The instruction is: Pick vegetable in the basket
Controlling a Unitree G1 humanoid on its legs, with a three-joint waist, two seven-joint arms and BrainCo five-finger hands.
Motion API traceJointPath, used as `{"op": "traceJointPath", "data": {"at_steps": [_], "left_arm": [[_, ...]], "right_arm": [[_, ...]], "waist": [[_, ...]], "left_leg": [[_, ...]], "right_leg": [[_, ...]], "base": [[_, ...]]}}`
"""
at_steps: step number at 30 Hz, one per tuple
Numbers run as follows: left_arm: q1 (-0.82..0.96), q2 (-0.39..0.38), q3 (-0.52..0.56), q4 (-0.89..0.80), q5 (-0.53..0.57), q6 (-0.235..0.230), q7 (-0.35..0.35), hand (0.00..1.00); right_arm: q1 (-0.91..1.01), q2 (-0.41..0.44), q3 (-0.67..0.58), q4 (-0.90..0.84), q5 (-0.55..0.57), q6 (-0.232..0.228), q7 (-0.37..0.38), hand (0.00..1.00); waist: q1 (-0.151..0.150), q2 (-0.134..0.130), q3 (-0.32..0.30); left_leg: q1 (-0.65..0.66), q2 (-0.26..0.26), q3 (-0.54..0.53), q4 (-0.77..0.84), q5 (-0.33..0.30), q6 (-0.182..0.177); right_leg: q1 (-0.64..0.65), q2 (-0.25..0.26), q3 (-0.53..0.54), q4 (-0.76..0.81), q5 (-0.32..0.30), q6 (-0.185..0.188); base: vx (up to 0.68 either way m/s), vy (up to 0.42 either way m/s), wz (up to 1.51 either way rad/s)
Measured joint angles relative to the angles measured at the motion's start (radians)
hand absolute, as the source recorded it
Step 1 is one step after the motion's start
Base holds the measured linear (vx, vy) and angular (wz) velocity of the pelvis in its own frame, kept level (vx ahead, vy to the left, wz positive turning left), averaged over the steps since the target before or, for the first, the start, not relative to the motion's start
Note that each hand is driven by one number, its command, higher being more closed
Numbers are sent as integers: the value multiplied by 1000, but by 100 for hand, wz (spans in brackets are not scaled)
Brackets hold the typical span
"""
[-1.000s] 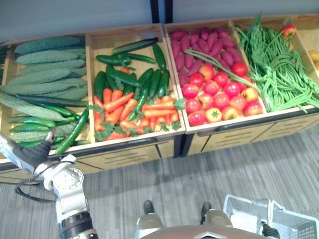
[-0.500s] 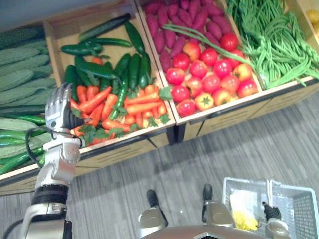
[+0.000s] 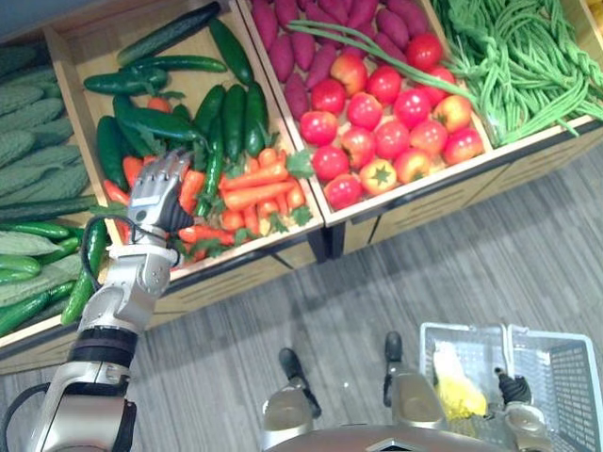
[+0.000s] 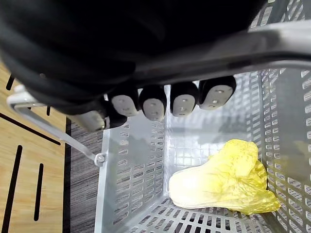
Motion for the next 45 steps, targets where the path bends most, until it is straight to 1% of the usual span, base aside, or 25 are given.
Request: {"op": "traceJointPath", "data": {"at_steps": [2,8,11,13,16,20,22,28,33,35,40,42,44,45], "left_arm": [[0,0,-11,0,0,-7,0,0],[-19,-1,-46,0,-1,-9,-4,0],[-43,-1,-51,-1,-2,-8,-6,0],[-56,-2,-73,-2,-4,-8,-11,0],[-69,-9,-90,-6,-6,-9,-16,0],[-89,-11,-96,-6,-38,-6,-18,0],[-108,-11,-98,-6,-38,-4,-18,0],[-142,-17,-117,-5,-38,-2,-22,0],[-168,-42,-117,-4,-38,7,-22,0],[-176,-44,-117,0,-38,18,-22,0],[-185,-60,-114,17,-38,49,-22,0],[-190,-72,-114,17,-37,55,-22,0],[-203,-75,-112,17,-37,69,-22,0],[-205,-75,-102,18,-37,70,-23,0]], "right_arm": [[0,0,0,-7,-1,0,0,100],[0,-3,0,-8,0,1,-7,100],[-9,-4,0,-13,0,1,-9,100],[-15,-5,0,-13,0,2,-10,100],[-19,-5,0,-18,-1,2,-10,100],[-21,-4,0,-24,1,2,-10,100],[-25,-4,-1,-30,2,2,-12,100],[-32,-4,-1,-47,1,9,-10,100],[-32,-3,0,-57,1,9,-10,100],[-34,-3,0,-65,1,9,-11,100],[-35,0,0,-64,1,12,-11,100],[-35,0,0,-65,1,12,-12,100],[-37,1,0,-67,2,12,-12,100],[-40,2,0,-67,2,12,-12,100]], "waist": [[-1,3,2],[-2,8,5],[0,8,6],[3,7,9],[3,5,11],[1,1,24],[2,0,27],[1,-3,36],[2,-3,36],[4,-4,37],[-1,-4,37],[-1,-4,37],[1,-7,38],[1,-11,41]], "left_leg": [[-3,0,0,0,1,0],[-12,1,2,0,3,-2],[-42,4,3,0,12,-4],[-45,8,6,0,16,-6],[-47,10,15,0,18,-6],[-62,18,27,-6,19,-7],[-81,20,30,-7,22,-5],[-100,28,39,-7,32,-7],[-114,34,50,-7,34,-9],[-120,34,58,-5,38,-12],[-119,43,62,-6,43,-15],[-131,49,62,-7,41,-16],[-142,50,62,-7,38,-21],[-148,50,62,-7,41,-17]], "right_leg": [[-3,0,1,0,0,0],[-11,1,8,2,0,0],[-43,4,14,5,10,-6],[-49,9,23,5,18,-11],[-57,12,37,5,22,-9],[-69,18,47,5,27,-10],[-94,20,52,5,34,-10],[-112,25,62,0,44,-11],[-132,31,71,-3,49,-13],[-148,34,81,-6,58,-15],[-147,41,83,-9,61,-14],[-150,40,83,-10,65,-15],[-163,40,83,-15,75,-15],[-170,40,83,-17,80,-15]], "base": [[0,0,0],[0,0,0],[0,0,0],[-1,-20,-6],[-7,-13,-8],[-43,-17,-6],[-40,-16,-5],[7,-9,-5],[31,-11,-6],[39,-15,-11],[10,-7,-2],[-15,-8,1],[0,0,0],[0,0,0]]}}
